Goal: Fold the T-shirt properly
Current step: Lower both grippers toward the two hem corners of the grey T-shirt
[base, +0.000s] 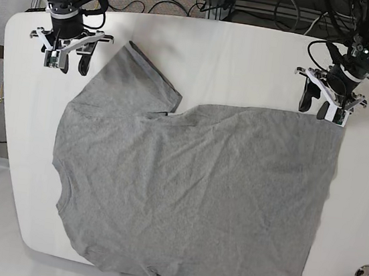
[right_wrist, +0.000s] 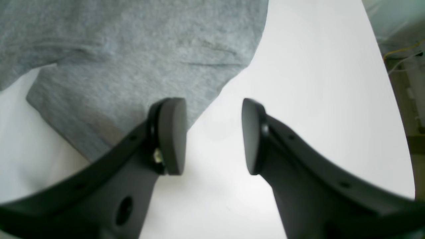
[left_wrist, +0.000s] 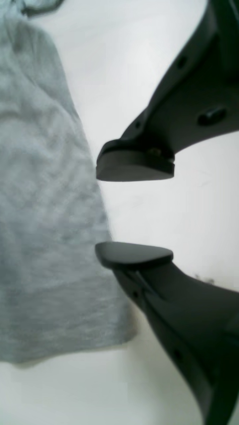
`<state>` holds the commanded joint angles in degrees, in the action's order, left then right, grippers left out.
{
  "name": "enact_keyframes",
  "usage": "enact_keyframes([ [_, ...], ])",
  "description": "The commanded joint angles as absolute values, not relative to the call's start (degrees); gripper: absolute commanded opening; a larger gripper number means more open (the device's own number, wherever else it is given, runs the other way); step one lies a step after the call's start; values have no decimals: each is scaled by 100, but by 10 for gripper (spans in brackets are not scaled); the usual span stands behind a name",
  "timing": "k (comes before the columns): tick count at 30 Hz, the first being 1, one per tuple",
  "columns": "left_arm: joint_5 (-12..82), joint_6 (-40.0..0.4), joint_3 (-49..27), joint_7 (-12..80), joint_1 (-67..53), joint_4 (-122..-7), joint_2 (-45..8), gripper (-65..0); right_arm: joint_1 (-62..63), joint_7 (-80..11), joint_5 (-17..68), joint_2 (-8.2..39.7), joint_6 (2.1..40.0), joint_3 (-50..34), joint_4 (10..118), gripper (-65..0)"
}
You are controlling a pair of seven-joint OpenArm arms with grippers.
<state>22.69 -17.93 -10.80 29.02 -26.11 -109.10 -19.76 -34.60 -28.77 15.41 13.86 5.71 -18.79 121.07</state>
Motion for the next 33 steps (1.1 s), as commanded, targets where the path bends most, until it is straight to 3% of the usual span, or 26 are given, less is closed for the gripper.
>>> enact_keyframes([
  [21, 2251, -1827, -1052, 2967, -2620, -10913, -2045, -360, -3222, -2852, 1455, 1433, 678, -1129, 10492, -400],
  [26, 2208, -1835, -1058, 2976, -2603, -10944, -2335, -359, -3200, -2895, 1415, 1427, 678, -981, 10367, -465],
  [31, 2089, -1840, -1024, 2989, -2587, -10924, -2663, -363, -3039, -2937, 1392, 1424, 699, -914, 10437, -631],
  [33, 1995, -1832, -1032, 3061, -2560, -10883, -2710, -365, -2932, -2951, 1377, 1426, 730, -932, 10468, -650],
])
